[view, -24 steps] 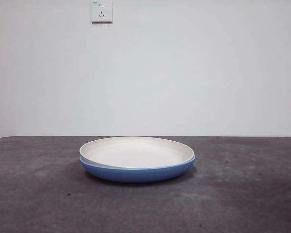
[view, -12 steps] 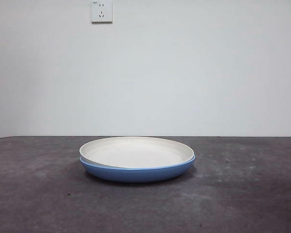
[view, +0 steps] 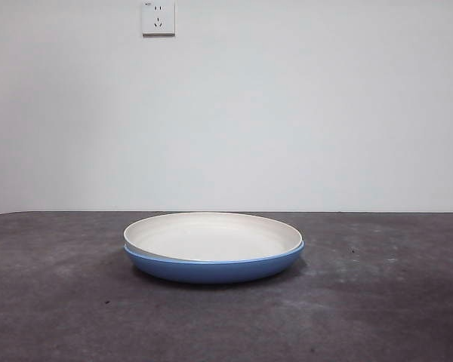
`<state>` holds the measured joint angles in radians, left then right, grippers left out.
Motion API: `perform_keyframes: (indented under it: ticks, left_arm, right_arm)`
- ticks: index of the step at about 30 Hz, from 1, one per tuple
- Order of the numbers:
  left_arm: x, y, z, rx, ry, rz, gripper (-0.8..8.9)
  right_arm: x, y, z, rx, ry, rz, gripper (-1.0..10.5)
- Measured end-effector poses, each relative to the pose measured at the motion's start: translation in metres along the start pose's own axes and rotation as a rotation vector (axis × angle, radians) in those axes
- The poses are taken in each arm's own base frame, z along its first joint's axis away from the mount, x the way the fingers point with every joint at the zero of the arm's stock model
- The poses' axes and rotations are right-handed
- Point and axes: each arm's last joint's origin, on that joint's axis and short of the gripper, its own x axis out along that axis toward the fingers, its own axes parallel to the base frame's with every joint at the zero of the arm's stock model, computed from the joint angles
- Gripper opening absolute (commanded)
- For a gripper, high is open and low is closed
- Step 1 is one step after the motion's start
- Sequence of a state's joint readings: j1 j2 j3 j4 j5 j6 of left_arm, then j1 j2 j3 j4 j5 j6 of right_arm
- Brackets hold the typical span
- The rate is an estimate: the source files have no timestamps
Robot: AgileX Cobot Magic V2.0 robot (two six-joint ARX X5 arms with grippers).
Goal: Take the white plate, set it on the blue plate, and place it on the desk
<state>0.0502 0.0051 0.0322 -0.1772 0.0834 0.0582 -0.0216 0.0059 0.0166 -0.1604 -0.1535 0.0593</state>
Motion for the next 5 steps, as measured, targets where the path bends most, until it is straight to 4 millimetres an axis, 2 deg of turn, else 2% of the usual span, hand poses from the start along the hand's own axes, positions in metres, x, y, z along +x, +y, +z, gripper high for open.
perform_keyframes:
  ticks: [5]
  left_arm:
    - [0.0000, 0.0000, 0.0000, 0.000, 0.000, 0.000, 0.15]
  right_arm:
    - [0.0000, 0.0000, 0.0000, 0.000, 0.000, 0.000, 0.1]
